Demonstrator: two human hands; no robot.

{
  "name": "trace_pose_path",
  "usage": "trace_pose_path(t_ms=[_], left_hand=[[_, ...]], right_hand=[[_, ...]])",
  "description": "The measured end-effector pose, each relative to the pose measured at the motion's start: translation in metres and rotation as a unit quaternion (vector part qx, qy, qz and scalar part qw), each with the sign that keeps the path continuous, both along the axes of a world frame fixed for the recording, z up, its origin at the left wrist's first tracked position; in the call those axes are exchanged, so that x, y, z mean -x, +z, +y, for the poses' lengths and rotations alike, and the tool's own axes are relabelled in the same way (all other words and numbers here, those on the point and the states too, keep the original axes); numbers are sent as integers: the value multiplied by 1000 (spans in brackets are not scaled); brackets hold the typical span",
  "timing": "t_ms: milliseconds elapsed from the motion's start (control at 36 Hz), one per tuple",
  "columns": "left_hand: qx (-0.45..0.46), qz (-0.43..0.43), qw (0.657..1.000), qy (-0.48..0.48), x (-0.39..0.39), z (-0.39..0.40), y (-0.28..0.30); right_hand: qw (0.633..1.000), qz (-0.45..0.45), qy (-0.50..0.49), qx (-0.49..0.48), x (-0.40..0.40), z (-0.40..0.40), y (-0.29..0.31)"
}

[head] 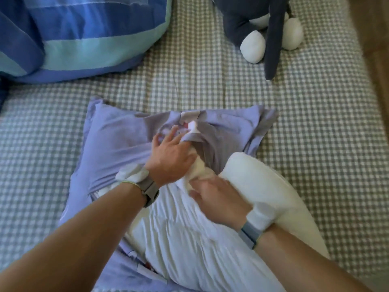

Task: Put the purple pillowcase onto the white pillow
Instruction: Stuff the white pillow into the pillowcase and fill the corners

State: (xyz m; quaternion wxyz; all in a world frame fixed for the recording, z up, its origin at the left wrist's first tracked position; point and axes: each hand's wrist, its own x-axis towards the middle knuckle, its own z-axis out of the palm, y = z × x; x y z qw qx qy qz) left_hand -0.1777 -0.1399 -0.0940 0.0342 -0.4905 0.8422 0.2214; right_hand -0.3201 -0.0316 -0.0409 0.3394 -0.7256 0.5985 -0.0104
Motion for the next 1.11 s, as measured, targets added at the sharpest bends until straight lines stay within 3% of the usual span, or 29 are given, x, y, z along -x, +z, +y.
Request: trace_pose_path(t_ms=[56, 83, 139, 195, 222, 334, 417, 473, 611, 695, 778, 862, 917, 973, 1056, 1112], left_hand=[[62, 42, 992, -102, 4, 14, 6], [49, 86, 988, -120, 4, 18, 8], [-77, 116, 988, -71, -1, 20, 11], [-193, 79, 978, -18, -6, 22, 6], [-209, 56, 976, -10, -7, 23, 5], [-165, -63, 983, -48, 8, 26, 0], [-104, -78, 988, -84, 31, 36, 0], [-98, -72, 990, -69, 34, 37, -4], [-101, -36, 994, -32, 40, 36, 5], [-154, 4, 988, 16, 35, 32, 11], [-149, 75, 985, 42, 30, 26, 17], [-44, 96, 993, -50, 28, 29, 20], [-18, 149, 986, -75, 24, 37, 31], [-63, 181, 980, -50, 24, 41, 46], [-118, 100, 988, -20, 28, 44, 39], [-126, 42, 991, -17, 28, 50, 24]], right_hand=[[999, 7, 45, -5, -31, 2, -4], [998, 19, 53, -18, -37, 1, -10], [998, 45, 20, 27, -29, -7, -33], [998, 17, -54, 23, -3, -15, -44], [997, -5, -79, 0, 13, -20, -42], [990, -44, -103, -80, 85, -34, -18], [985, 113, -62, -116, 162, -42, -5], [963, 183, -95, -172, 200, -42, -11], [934, -82, -241, -251, 186, -12, -18], [920, -133, -246, -275, 144, 21, -17], [931, -153, -225, -243, 104, 29, -15], [946, -118, -262, -147, 63, 16, -13], [931, -34, -357, -66, 26, 11, -11], [896, 32, -443, 25, -8, 15, -13], [859, 48, -501, 90, -31, 18, -18], [864, 37, -498, 70, -25, 18, -13]])
